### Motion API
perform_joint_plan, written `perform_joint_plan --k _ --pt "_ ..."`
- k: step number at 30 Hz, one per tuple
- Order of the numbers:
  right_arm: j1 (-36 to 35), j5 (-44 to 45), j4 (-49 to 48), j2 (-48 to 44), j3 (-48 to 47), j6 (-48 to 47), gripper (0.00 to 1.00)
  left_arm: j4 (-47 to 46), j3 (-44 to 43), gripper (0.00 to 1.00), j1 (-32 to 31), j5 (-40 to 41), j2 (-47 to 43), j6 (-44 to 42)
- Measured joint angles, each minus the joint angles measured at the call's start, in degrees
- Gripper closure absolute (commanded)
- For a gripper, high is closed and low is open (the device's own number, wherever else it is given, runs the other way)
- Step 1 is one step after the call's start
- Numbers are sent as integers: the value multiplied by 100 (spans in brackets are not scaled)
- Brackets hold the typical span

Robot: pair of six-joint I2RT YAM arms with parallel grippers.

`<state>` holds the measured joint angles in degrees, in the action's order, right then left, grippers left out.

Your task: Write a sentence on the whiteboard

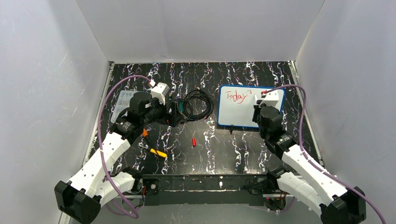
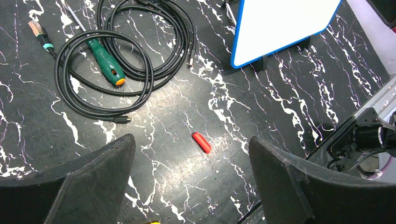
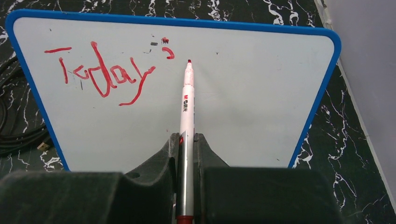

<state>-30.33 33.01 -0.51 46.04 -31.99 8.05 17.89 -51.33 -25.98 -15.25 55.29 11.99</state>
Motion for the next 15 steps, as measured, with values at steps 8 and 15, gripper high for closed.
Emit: perform_joint_plan --k 8,15 --pt "0 94 39 197 2 11 99 -33 2 11 0 -22 0 2" --pt "0 -15 -79 391 2 -70 99 -76 2 11 0 -22 0 2"
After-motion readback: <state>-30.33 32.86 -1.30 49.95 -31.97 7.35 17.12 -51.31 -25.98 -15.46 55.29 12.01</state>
